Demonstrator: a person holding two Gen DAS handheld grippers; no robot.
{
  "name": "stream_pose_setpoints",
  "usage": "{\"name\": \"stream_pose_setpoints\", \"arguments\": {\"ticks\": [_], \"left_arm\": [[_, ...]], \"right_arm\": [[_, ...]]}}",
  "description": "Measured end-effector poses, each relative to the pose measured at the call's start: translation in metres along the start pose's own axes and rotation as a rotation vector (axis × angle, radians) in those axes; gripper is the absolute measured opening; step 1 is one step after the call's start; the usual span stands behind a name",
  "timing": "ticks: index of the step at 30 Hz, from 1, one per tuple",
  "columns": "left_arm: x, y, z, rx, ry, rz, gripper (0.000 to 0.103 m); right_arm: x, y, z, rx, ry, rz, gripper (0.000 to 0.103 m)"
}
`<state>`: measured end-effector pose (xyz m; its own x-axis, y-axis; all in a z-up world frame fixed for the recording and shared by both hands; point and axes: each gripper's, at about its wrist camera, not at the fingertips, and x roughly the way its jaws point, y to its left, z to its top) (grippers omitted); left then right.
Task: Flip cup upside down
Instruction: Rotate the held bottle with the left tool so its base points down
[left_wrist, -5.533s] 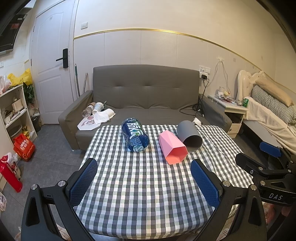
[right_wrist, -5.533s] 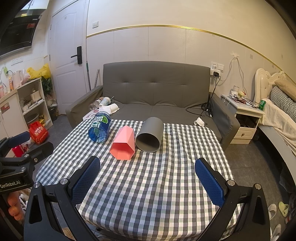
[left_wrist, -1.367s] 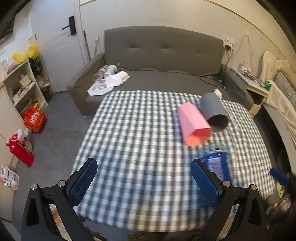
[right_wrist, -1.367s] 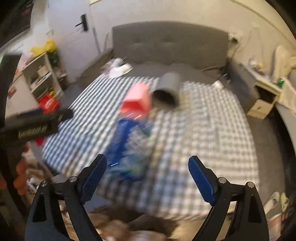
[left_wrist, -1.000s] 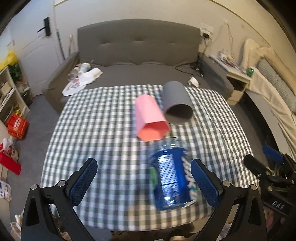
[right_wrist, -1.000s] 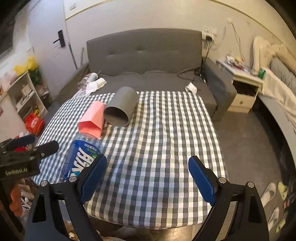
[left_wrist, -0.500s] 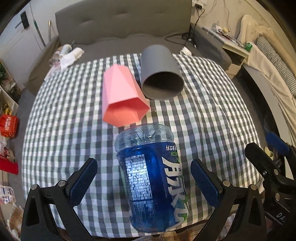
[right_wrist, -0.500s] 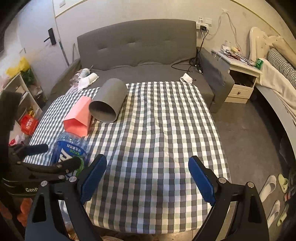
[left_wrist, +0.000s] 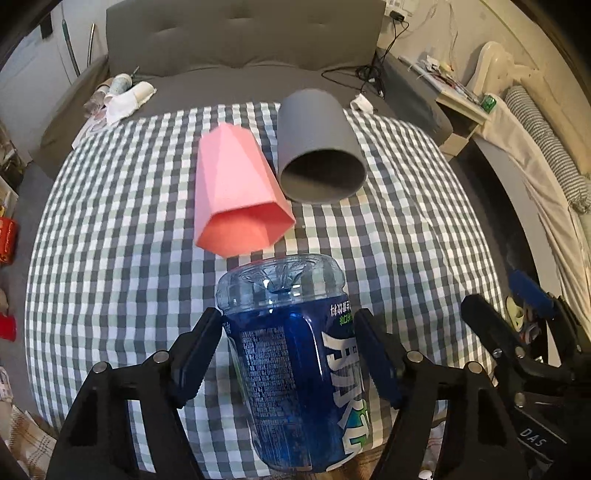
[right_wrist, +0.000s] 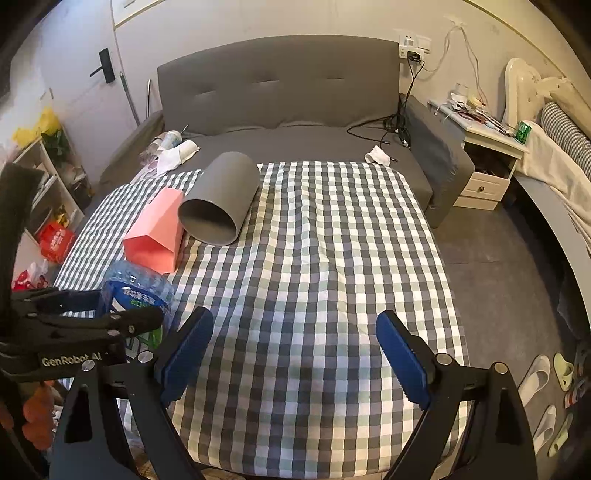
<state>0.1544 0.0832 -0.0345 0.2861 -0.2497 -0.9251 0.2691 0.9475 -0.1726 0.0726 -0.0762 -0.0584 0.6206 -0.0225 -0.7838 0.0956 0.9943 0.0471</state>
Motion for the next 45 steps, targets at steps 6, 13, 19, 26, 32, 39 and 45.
{"name": "stream_pose_setpoints", "arguments": {"ticks": [6,13,19,26,32,39,45], "left_arm": [[-0.025,-0.003,0.004,0.020,-0.095,0.024,0.075],[-0.038,-0.007,-0.001,0.043,-0.209,0.069,0.075],[-0.034,-0.009,0.001,0.057,-0.306,0.088,0.075],[-0.021,-0.011,-0.019,0.115,-0.338,0.090,0.075],[-0.030,-0.015,-0.035,0.154,-0.359,0.072,0.075],[-0.042,-0.017,-0.054,0.184,-0.351,0.050,0.075],[-0.037,-0.022,-0.068,0.200,-0.305,0.029,0.090]], "right_arm": [[-0.005,0.000,-0.002,-0.001,-0.011,-0.005,0.090],[-0.012,0.000,-0.004,-0.003,-0.025,-0.013,0.090],[-0.016,0.001,-0.007,-0.013,-0.031,-0.024,0.090],[-0.012,0.003,-0.005,-0.019,-0.028,-0.035,0.090],[-0.011,0.007,-0.003,-0.030,-0.034,-0.031,0.090],[-0.013,0.005,-0.003,-0.026,-0.041,-0.034,0.090],[-0.019,0.003,-0.004,-0.022,-0.050,-0.034,0.090]]}}
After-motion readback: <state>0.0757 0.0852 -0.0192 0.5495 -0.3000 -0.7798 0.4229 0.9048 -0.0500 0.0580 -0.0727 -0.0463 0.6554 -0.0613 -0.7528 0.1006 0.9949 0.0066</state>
